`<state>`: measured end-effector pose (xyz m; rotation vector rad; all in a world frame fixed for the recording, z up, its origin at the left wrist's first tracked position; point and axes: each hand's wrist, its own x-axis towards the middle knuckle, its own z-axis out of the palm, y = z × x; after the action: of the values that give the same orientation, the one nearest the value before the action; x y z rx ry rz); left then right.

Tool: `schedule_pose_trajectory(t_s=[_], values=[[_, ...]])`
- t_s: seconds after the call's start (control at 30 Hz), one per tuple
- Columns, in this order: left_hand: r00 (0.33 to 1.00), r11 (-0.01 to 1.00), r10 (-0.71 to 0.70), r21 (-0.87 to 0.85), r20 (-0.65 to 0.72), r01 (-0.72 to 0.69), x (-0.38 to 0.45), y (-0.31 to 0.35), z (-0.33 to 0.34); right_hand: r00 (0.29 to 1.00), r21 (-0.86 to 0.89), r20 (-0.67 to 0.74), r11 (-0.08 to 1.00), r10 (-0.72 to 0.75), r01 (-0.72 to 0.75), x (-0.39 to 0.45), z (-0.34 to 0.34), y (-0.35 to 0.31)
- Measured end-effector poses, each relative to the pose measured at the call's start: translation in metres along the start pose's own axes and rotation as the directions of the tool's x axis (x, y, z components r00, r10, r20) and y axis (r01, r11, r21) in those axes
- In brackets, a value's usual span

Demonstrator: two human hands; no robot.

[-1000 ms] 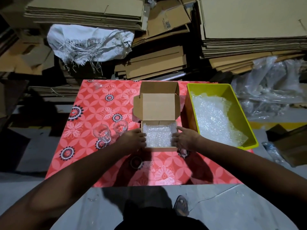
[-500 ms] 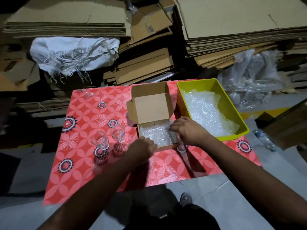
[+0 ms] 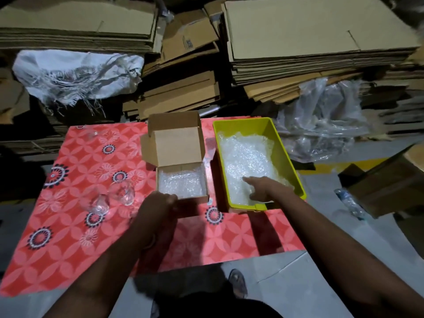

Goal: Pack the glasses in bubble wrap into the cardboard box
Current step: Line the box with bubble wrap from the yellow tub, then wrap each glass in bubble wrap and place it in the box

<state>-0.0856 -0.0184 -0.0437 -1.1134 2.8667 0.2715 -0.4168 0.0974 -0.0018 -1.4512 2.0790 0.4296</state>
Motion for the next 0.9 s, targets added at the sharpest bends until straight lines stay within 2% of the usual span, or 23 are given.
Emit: schedule_pose_trajectory(t_s=[0.1,0.2,0.23,0.3,0.4,0.47,0.53,0.6,0.67,0.73,0.8,0.9], values=[[1.0,0.997,-0.003,0.079,0.009,0.002,0.001,0.006,0.0,0.996,-0.018,0.093,1.0,-0.01,0.012,0.021,0.005,-0.001],[0.992,0.998,0.026,0.056,-0.123,-0.02,-0.004,0.014,0.005,0.997,-0.061,0.081,0.998,0.003,0.002,0.028,0.001,-0.001],[0.988,0.999,0.003,0.036,-0.157,0.002,-0.006,0.016,0.004,0.999,-0.076,0.031,0.997,0.013,-0.01,0.025,-0.005,-0.002],[0.98,0.996,-0.09,-0.04,-0.178,0.084,-0.011,0.014,0.005,0.984,-0.073,-0.175,0.996,0.038,-0.052,0.014,-0.019,-0.006],[0.955,0.994,-0.112,-0.044,-0.274,0.104,-0.021,0.012,0.007,0.848,0.043,-0.528,0.999,0.045,-0.025,-0.014,-0.037,-0.032],[0.943,0.996,-0.089,-0.024,-0.321,0.086,-0.029,0.006,0.002,0.771,0.151,-0.636,0.985,0.029,0.088,-0.03,-0.041,-0.059],[0.925,0.993,-0.118,-0.022,-0.36,0.118,-0.037,-0.003,-0.004,0.759,0.231,-0.65,0.949,-0.012,0.213,-0.04,-0.04,-0.09],[0.892,0.978,-0.21,-0.093,-0.401,0.188,-0.049,-0.017,-0.011,0.757,0.267,-0.649,0.908,-0.077,0.322,-0.042,-0.027,-0.123],[0.84,0.95,-0.311,-0.148,-0.444,0.274,-0.061,-0.034,-0.016,0.736,0.256,-0.659,0.874,-0.155,0.413,-0.04,-0.007,-0.151],[0.806,0.922,-0.387,-0.174,-0.448,0.347,-0.072,-0.057,-0.015,0.745,0.215,-0.631,0.873,-0.217,0.437,-0.034,0.016,-0.175],[0.802,0.89,-0.451,-0.267,-0.391,0.37,-0.075,-0.081,-0.015,0.768,0.198,-0.588,0.875,-0.255,0.441,-0.03,0.036,-0.194],[0.866,0.889,-0.419,-0.316,-0.273,0.331,-0.064,-0.106,-0.016,0.784,0.249,-0.572,0.86,-0.241,0.446,-0.033,0.054,-0.212]])
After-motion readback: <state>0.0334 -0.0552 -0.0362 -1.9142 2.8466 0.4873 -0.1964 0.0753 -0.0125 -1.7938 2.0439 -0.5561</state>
